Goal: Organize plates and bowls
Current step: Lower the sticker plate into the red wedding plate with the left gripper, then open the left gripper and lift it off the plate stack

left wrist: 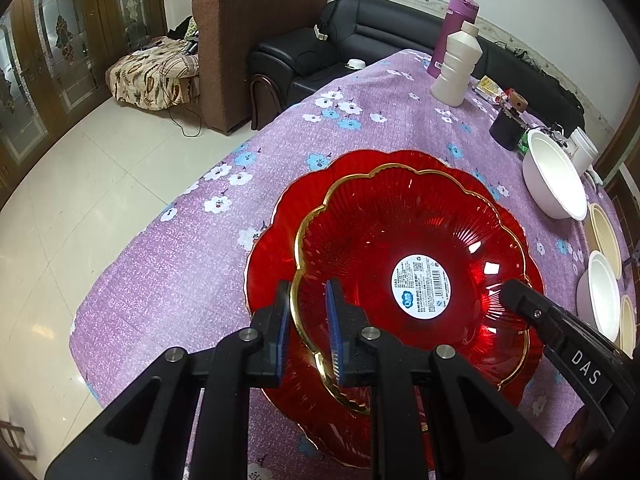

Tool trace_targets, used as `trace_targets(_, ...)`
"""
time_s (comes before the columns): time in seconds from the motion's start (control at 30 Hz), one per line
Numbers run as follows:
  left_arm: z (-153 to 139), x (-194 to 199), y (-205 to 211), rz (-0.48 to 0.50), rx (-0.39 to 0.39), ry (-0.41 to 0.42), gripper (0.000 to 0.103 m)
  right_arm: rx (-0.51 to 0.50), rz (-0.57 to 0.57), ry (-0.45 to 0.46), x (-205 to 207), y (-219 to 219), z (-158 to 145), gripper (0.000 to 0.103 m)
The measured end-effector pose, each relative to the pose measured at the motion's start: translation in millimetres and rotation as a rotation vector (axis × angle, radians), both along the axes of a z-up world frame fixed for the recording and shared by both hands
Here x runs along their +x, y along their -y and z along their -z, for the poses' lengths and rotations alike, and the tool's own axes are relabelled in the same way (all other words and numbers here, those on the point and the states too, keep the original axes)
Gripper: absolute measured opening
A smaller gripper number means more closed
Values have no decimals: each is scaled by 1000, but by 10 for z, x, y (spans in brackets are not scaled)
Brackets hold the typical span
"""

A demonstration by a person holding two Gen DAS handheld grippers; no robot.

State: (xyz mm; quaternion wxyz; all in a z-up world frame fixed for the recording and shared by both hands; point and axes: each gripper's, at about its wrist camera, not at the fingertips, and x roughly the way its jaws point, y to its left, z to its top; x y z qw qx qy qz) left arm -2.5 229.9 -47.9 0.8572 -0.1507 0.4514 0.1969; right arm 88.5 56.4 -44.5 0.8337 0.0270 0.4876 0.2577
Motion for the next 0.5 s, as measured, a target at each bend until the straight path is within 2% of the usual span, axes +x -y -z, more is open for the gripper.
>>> trace_targets(0.2,10,-14,7,-8,-11,-9,15,-24,-2,7,-7,-14,-10,10)
trace_targets(0.27,-3,-20,4,-12,-18,-10,15,-32,-5,8,-17,-23,-20,14)
trace_targets(0.43,-105,-79,12,-20,-12,20,15,-57,-15,42,-70,-49,-99,14)
trace_targets(0.5,-153,-111,3,-29,-28,34,15,-55,-7,50,-80,-23,-146,19)
